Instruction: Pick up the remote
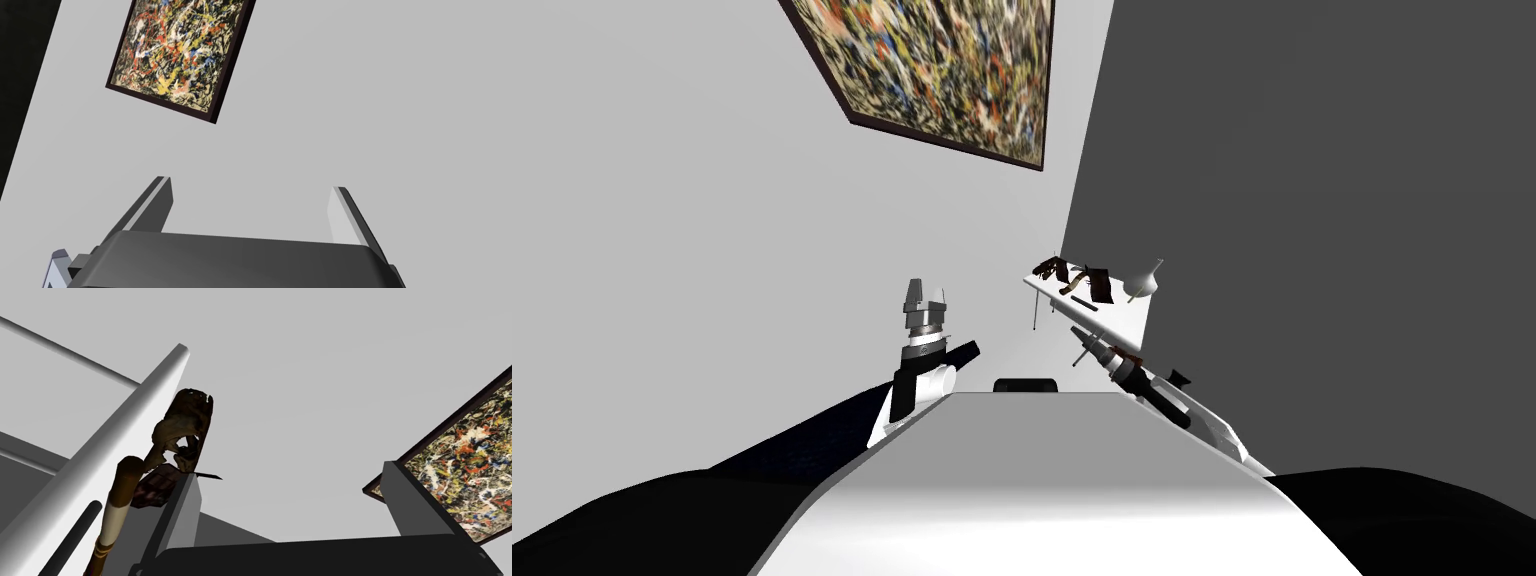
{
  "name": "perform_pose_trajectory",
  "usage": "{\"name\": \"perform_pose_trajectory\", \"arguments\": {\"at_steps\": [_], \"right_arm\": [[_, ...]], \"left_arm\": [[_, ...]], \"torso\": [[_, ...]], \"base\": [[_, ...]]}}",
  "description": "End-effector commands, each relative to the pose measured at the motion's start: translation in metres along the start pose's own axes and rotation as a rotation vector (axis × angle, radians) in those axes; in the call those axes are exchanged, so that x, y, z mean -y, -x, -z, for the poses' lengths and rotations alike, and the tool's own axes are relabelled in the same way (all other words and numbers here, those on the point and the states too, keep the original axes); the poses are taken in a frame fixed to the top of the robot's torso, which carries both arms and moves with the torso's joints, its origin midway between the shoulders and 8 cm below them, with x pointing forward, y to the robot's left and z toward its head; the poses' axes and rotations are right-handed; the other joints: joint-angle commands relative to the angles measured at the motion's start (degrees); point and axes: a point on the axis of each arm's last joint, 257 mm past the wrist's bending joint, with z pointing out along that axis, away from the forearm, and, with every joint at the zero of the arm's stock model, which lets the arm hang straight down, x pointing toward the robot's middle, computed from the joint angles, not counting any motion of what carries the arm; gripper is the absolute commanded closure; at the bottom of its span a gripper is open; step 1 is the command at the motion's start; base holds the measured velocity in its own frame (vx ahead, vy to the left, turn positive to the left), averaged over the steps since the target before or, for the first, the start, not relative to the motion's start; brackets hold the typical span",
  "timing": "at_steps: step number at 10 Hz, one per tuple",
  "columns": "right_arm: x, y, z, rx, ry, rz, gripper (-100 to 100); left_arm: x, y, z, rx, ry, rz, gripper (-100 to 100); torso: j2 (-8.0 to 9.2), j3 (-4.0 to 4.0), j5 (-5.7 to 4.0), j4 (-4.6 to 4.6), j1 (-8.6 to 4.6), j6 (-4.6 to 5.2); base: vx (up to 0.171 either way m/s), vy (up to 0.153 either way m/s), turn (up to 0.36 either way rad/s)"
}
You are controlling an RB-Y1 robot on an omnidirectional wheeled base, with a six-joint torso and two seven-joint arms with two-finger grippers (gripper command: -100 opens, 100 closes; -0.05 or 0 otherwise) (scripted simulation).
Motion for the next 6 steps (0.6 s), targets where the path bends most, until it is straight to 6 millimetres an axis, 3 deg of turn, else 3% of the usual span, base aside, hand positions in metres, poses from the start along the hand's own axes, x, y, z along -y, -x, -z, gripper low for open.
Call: {"name": "perform_pose_trajectory", "arguments": {"at_steps": [1, 2, 3, 4, 5, 6], "right_arm": [[0.009, -0.008, 0.007, -0.049, -0.032, 0.028, -100], [0.010, -0.007, 0.008, -0.057, -0.035, 0.035, -100], [0.032, -0.020, 0.021, -0.108, -0.086, 0.051, -100], [0.035, -0.019, 0.025, -0.130, -0.095, 0.070, -100], [0.056, -0.030, 0.040, -0.177, -0.146, 0.082, -100], [0.058, -0.028, 0.044, -0.199, -0.155, 0.102, -100]], "left_arm": [[0.000, 0.000, 0.000, 0.000, 0.000, 0.000, 0], [0.000, 0.000, 0.000, 0.000, 0.000, 0.000, 0], [0.000, 0.000, 0.000, 0.000, 0.000, 0.000, 0], [0.000, 0.000, 0.000, 0.000, 0.000, 0.000, 0], [0.000, 0.000, 0.000, 0.000, 0.000, 0.000, 0], [0.000, 0.000, 0.000, 0.000, 0.000, 0.000, 0]], "torso": [[0.00, 0.00, 0.00, 0.00, 0.00, 0.00], [0.00, 0.00, 0.01, 0.00, -0.03, 0.03], [0.06, 0.03, -0.03, 0.01, -0.20, 0.04], [0.02, 0.01, -0.03, 0.00, -0.14, 0.01], [0.01, 0.00, -0.02, 0.00, -0.14, 0.02], [0.01, 0.01, 0.00, 0.00, -0.01, -0.01]], "base": [[0.027, 0.097, 0.064], [0.005, 0.039, -0.013], [0.026, 0.072, 0.143], [0.025, 0.072, 0.089], [0.018, 0.111, 0.204], [0.032, 0.085, 0.065]]}}
